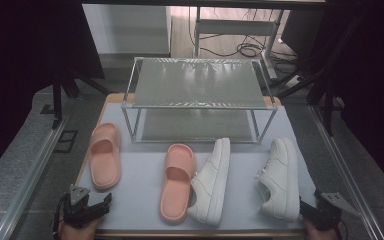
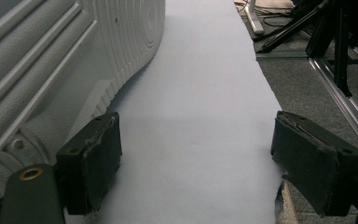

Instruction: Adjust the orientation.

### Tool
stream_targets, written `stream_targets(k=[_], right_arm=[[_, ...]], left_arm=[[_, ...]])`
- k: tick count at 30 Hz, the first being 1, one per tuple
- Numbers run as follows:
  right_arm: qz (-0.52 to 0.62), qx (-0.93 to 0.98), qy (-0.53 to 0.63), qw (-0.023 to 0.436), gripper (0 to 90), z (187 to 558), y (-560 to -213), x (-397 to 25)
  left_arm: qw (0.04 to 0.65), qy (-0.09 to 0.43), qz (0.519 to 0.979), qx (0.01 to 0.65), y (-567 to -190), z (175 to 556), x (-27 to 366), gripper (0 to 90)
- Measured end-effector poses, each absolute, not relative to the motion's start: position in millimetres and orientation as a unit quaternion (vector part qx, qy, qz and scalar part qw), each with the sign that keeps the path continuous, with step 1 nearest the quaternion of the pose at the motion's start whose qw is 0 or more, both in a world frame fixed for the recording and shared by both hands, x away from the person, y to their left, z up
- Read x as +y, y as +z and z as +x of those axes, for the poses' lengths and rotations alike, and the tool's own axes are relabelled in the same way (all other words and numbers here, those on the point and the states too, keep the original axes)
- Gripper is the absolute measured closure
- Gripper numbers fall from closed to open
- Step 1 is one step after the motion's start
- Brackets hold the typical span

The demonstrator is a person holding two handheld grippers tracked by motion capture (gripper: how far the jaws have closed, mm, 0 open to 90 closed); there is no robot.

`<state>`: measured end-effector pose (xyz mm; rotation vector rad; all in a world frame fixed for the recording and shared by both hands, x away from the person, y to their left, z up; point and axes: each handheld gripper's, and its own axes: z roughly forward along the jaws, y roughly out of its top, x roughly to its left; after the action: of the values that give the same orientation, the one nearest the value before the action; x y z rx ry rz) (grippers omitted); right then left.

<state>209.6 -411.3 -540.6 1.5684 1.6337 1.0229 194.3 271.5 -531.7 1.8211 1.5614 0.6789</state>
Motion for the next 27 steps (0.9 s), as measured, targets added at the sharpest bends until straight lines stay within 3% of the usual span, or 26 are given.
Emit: stream_targets(k=[11, 27], right_arm=[[0.598, 0.622, 0.390, 0.322, 16.1, 209.6, -540.6, -411.3], [0.598, 0.622, 0.390, 0.322, 16.1, 209.6, -540.6, -411.3]], left_arm=[[0.313, 0.253, 0.690, 0.601, -527.9, 192.8, 270.5, 16.5], [0.362, 0.229, 0.699, 0.573, -505.2, 196.5, 267.2, 22.3]])
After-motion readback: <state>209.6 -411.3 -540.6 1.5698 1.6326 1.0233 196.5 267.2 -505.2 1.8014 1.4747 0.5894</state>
